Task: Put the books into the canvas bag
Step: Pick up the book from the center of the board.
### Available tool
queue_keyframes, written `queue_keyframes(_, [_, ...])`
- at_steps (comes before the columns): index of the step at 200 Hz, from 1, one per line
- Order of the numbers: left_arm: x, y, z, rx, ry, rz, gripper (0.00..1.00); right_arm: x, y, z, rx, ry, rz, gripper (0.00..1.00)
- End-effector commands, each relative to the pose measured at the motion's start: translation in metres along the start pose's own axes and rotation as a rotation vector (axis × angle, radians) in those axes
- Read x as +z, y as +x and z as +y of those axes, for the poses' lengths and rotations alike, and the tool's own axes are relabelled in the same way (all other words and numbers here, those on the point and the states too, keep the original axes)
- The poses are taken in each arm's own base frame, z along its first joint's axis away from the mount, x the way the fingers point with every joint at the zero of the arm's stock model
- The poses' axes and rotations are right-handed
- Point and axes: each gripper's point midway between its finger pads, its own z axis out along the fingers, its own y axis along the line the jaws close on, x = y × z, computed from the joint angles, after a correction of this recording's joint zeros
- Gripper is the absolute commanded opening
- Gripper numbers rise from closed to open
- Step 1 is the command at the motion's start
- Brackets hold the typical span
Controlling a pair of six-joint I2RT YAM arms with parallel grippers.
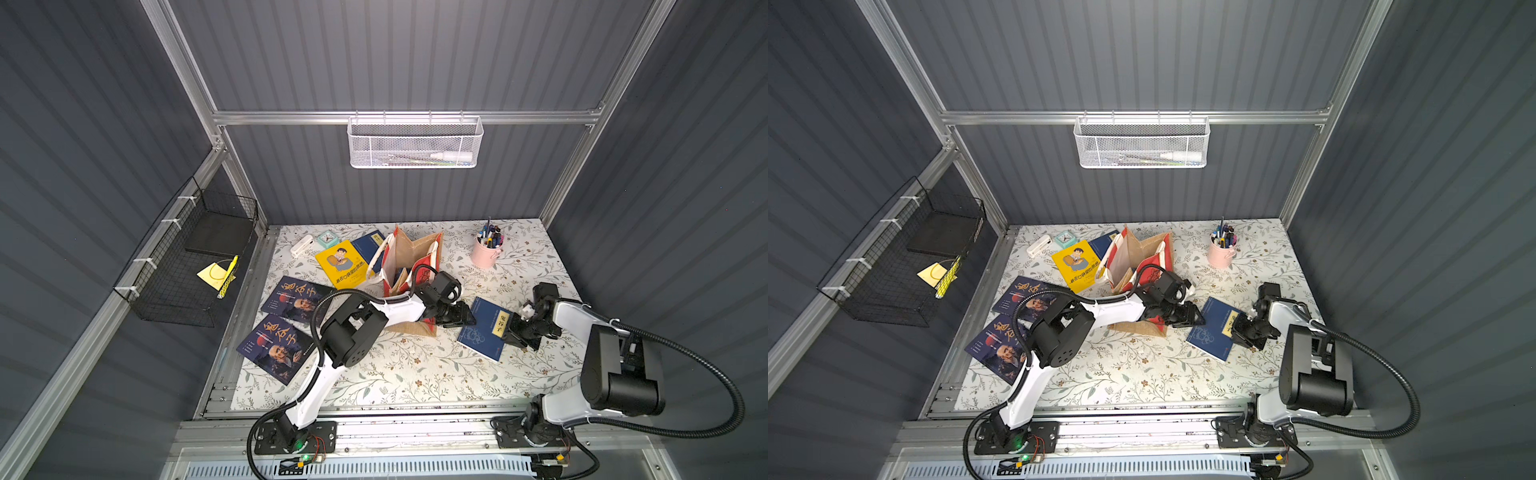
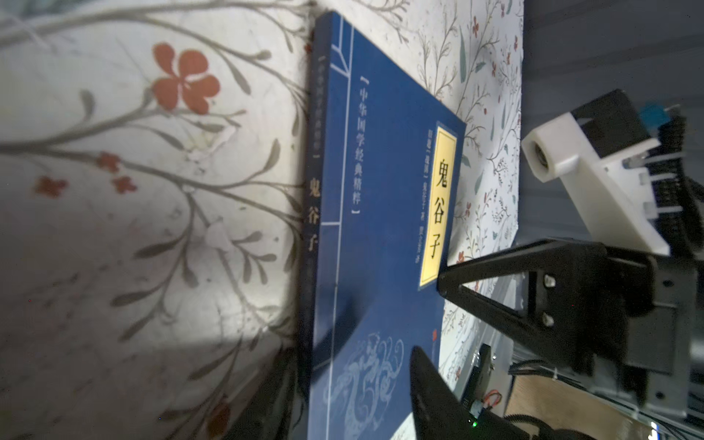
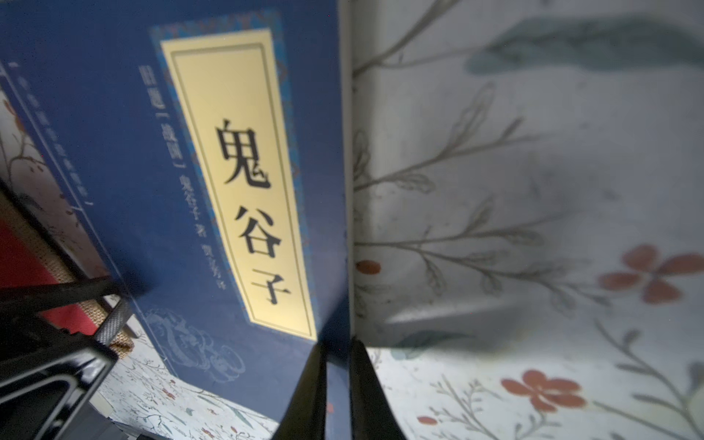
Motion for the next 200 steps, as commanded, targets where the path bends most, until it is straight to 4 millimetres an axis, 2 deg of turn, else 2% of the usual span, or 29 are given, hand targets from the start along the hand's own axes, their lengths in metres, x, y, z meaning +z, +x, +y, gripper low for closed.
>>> queue_keyframes(1, [-0.006,0.027,-0.073,0.077,0.267,0.117,0.41,-0.004,-0.006,0.029,-0.02,-0.161,0.022,0.16])
queue_keyframes(20, [-0.014,0.024,-0.08,0.097,0.259,0.104,0.35,-0.008,-0.007,0.033,-0.02,-0.175,0.019,0.15])
queue_keyframes(49, [-0.012,0.021,-0.076,0.077,0.242,0.092,0.28,-0.007,-0.001,0.034,-0.01,-0.194,0.028,0.15])
queue_keyframes(63, [-0.011,0.018,-0.072,0.065,0.232,0.065,0.28,-0.006,0.004,0.032,-0.008,-0.193,0.034,0.15])
queue_keyframes(84, [-0.009,0.014,-0.066,0.072,0.192,0.018,0.35,-0.002,0.01,0.03,-0.004,-0.194,0.046,0.15])
queue_keyframes(100, [-0.009,0.013,-0.064,0.099,0.166,-0.014,0.37,0.0,0.013,0.029,0.004,-0.201,0.052,0.16])
queue_keyframes(129, [-0.014,0.012,-0.058,0.102,0.128,-0.044,0.24,0.001,0.013,0.028,0.008,-0.199,0.051,0.16])
queue_keyframes(143, [-0.021,0.011,-0.058,0.124,0.091,-0.064,0.22,-0.003,0.012,0.027,0.002,-0.187,0.041,0.16])
queue_keyframes(153, [-0.027,0.009,-0.058,0.144,0.061,-0.076,0.18,-0.006,0.01,0.027,-0.001,-0.177,0.028,0.17])
queue_keyframes(169, [-0.037,0.007,-0.062,0.187,0.023,-0.083,0.0,-0.015,0.007,0.029,-0.009,-0.166,0.004,0.19])
queue_keyframes(181, [-0.047,0.003,-0.068,0.222,-0.003,-0.098,0.0,-0.026,0.005,0.035,-0.019,-0.173,-0.024,0.21])
queue_keyframes(200, [-0.066,-0.002,-0.081,0.281,-0.031,-0.133,0.0,-0.055,0.001,0.048,-0.044,-0.186,-0.101,0.3])
